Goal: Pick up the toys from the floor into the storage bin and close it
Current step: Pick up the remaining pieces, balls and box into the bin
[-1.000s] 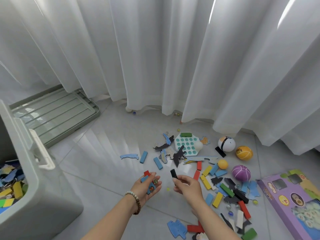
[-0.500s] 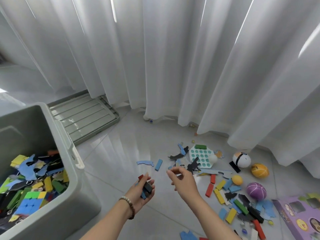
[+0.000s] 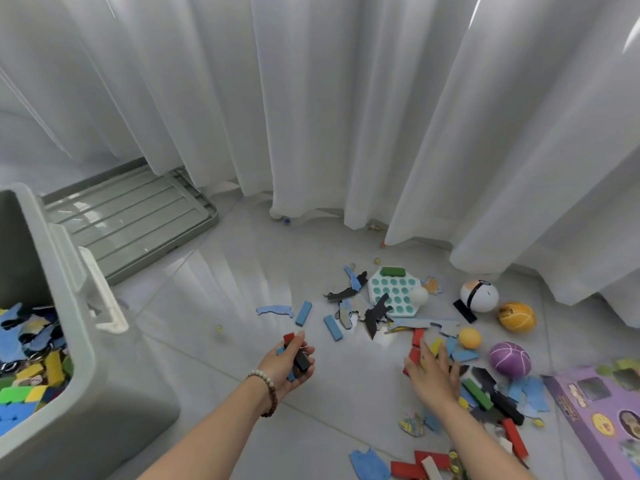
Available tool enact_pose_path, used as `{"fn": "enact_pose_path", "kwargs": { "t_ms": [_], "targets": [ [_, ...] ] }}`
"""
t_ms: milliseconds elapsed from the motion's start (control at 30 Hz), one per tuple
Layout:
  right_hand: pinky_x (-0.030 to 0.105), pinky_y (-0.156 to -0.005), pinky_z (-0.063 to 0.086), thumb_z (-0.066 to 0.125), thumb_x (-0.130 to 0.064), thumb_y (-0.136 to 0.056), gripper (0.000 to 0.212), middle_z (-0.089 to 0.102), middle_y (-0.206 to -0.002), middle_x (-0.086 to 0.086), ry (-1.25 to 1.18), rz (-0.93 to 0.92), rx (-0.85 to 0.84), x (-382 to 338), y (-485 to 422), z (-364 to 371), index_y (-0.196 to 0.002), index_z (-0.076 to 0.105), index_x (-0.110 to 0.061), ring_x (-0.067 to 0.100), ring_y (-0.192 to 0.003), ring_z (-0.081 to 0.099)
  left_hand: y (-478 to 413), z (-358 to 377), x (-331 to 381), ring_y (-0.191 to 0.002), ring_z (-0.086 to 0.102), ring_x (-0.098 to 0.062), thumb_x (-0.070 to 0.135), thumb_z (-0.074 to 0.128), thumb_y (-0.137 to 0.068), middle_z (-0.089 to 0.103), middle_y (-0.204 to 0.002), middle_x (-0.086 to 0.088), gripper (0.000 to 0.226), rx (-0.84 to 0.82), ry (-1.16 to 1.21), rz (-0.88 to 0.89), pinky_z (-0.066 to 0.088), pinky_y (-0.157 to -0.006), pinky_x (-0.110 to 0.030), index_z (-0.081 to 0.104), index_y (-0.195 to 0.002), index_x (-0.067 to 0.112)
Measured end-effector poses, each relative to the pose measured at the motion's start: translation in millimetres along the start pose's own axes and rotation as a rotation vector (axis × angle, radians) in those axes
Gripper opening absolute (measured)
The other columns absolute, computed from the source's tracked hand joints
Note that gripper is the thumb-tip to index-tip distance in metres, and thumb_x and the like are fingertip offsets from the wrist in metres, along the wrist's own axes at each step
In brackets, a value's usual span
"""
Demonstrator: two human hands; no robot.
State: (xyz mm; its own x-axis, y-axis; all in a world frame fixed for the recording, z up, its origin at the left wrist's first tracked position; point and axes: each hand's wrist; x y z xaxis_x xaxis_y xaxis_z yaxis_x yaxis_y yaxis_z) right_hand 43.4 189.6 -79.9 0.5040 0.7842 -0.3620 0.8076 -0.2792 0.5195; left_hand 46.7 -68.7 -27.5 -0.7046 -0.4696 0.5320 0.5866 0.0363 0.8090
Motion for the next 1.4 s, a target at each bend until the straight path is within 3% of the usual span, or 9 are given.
{"fn": "enact_pose_path", "kwargs": {
  "t_ms": [167, 333, 500, 600, 800, 1000, 1167, 1267, 1400],
  "targets": [
    [0.039, -0.118, -0.001, 0.034, -0.047, -0.098, 0.057, -0.012, -0.158, -0.004, 0.058, -0.249, -0.077, -3, 11, 18, -0.148, 0.009, -0.039, 0.020, -0.146, -0.014, -10, 33, -11, -0.067, 0.058, -0.018, 0.032, 0.059, -0.089, 0.061, -0.088, -0.010, 0.025, -0.028, -0.045, -0.025, 0.054, -0.050, -0.026, 0.056, -0.089, 0.007],
    [0.033, -0.110, 0.020, 0.056, -0.034, -0.091, 0.044, 0.034, -0.148, -0.007, -0.173, -0.377, 0.149, 8, -3, -9, -0.134, 0.045, -0.033, 0.014, -0.138, 0.024, -20, 50, -20, -0.066, 0.056, -0.017, 0.031, 0.058, -0.090, 0.060, -0.084, -0.008, 0.025, -0.038, -0.070, -0.023, 0.055, -0.049, -0.024, 0.056, -0.091, 0.007],
    [0.038, -0.118, 0.006, 0.062, -0.041, -0.086, 0.082, -0.005, -0.159, -0.006, 0.009, -0.359, -0.071, 17, -35, -35, -0.150, 0.012, -0.029, 0.018, -0.146, -0.008, -30, 63, -25, -0.067, 0.056, -0.018, 0.028, 0.057, -0.091, 0.060, -0.083, -0.009, 0.023, -0.020, -0.078, -0.031, 0.054, -0.047, -0.023, 0.056, -0.097, 0.006],
    [0.038, -0.118, 0.001, 0.057, -0.050, -0.087, 0.090, -0.016, -0.157, -0.003, 0.121, -0.347, -0.191, 6, -39, -36, -0.150, -0.004, -0.029, 0.021, -0.145, -0.016, -36, 69, -29, -0.067, 0.056, -0.018, 0.027, 0.057, -0.091, 0.060, -0.085, -0.010, 0.020, -0.022, -0.093, -0.032, 0.053, -0.045, -0.023, 0.055, -0.094, 0.007],
    [0.035, -0.118, 0.010, 0.053, -0.048, -0.090, 0.074, 0.001, -0.159, -0.009, 0.072, -0.473, -0.208, 0, -21, -22, -0.149, 0.014, -0.032, 0.014, -0.145, -0.001, -41, 68, -39, -0.066, 0.057, -0.018, 0.031, 0.059, -0.089, 0.062, -0.087, -0.010, 0.028, -0.050, -0.233, -0.048, 0.054, -0.048, -0.023, 0.060, -0.099, 0.004],
    [0.039, -0.118, 0.009, 0.076, -0.053, -0.065, 0.109, -0.007, -0.158, -0.007, 0.316, -0.461, -0.311, 15, -33, -42, -0.149, 0.008, -0.037, 0.023, -0.145, -0.010, -42, 59, -44, -0.068, 0.058, -0.017, 0.032, 0.063, -0.086, 0.063, -0.089, -0.009, 0.032, -0.037, -0.259, -0.091, 0.055, -0.050, -0.025, 0.063, -0.107, 0.007],
    [0.030, -0.102, 0.029, 0.075, -0.054, -0.062, 0.092, 0.027, -0.133, -0.002, 0.344, -0.518, -0.136, 23, -24, -36, -0.138, 0.028, -0.033, 0.018, -0.123, 0.029, -38, 64, -55, -0.065, 0.058, -0.017, 0.032, 0.064, -0.085, 0.065, -0.085, -0.009, 0.029, -0.080, -0.285, -0.151, 0.054, -0.048, -0.025, 0.060, -0.101, 0.008],
    [0.029, -0.095, 0.030, 0.070, -0.066, -0.057, 0.085, 0.034, -0.114, -0.004, 0.363, -0.477, -0.043, 25, -20, -30, -0.125, 0.035, -0.030, 0.017, -0.110, 0.033, -36, 66, -62, -0.063, 0.058, -0.016, 0.034, 0.066, -0.084, 0.064, -0.082, -0.008, 0.035, -0.109, -0.312, -0.166, 0.054, -0.050, -0.025, 0.063, -0.105, 0.005],
    [0.029, -0.093, 0.031, 0.064, -0.072, -0.057, 0.080, 0.037, -0.109, -0.003, 0.382, -0.418, -0.006, 24, -17, -24, -0.116, 0.038, -0.024, 0.017, -0.105, 0.034, -38, 69, -65, -0.063, 0.058, -0.016, 0.034, 0.065, -0.084, 0.064, -0.083, -0.007, 0.039, -0.121, -0.314, -0.176, 0.054, -0.051, -0.025, 0.064, -0.111, 0.007]
  ]
}}
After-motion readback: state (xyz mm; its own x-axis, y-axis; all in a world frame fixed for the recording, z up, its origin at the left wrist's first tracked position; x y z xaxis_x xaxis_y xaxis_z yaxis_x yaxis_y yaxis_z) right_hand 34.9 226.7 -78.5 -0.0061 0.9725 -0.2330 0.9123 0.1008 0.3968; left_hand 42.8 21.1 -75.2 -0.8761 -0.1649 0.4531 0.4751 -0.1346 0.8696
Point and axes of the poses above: each hand's wrist, its own y-axis away from the middle knuckle, its own z-axis out of the palm, x = y × z
